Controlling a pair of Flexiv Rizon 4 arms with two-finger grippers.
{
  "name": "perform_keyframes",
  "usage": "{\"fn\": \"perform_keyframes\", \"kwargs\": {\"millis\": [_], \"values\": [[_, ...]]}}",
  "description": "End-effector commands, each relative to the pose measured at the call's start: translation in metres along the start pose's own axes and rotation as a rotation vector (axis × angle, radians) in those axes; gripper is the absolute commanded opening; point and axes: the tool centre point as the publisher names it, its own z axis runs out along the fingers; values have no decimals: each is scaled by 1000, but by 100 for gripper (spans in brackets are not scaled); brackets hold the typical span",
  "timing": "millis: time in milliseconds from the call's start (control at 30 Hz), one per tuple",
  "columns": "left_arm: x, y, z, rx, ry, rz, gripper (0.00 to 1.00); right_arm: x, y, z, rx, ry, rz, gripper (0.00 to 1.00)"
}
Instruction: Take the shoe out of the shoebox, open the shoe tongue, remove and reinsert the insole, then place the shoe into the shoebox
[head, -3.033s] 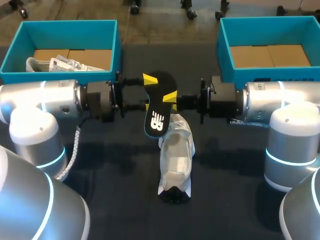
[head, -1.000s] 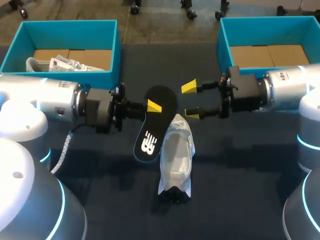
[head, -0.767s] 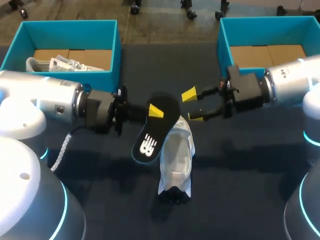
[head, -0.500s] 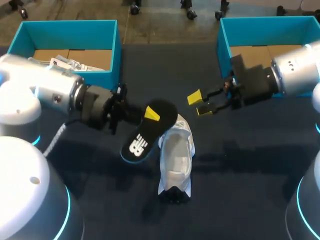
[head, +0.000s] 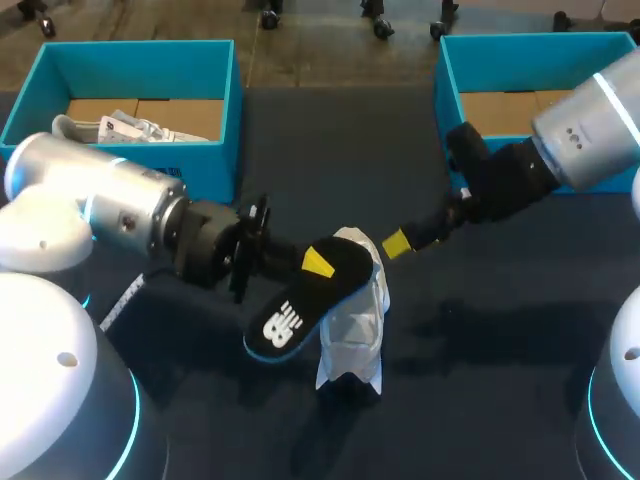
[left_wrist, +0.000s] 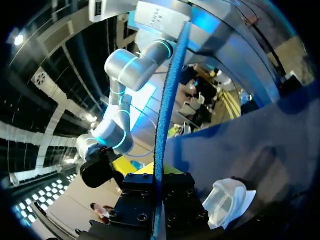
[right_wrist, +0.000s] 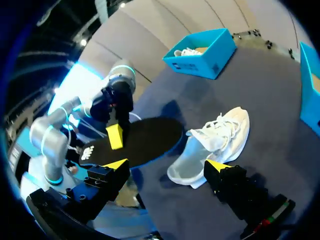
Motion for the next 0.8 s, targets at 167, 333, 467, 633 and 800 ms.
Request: {"fn": "perform_keyframes", "kwargs": {"millis": [167,333,467,633,800], "values": [[5,-20,-2,-63,-22,0,0,6,3,-5,72,-113,-69,100],[15,-38,12,-19,-17,-26,0,14,3,11,197,-291,-316,100],[22,-48,16,54,-36,-104,0,6,-16,32,154,-338,-446,100],[24,-49,18,91,-32,-166,0,-4,-32,48,148,-319,-487,100],[24,-49,18,91,-32,-166,0,-4,-32,48,148,-319,-487,100]]}}
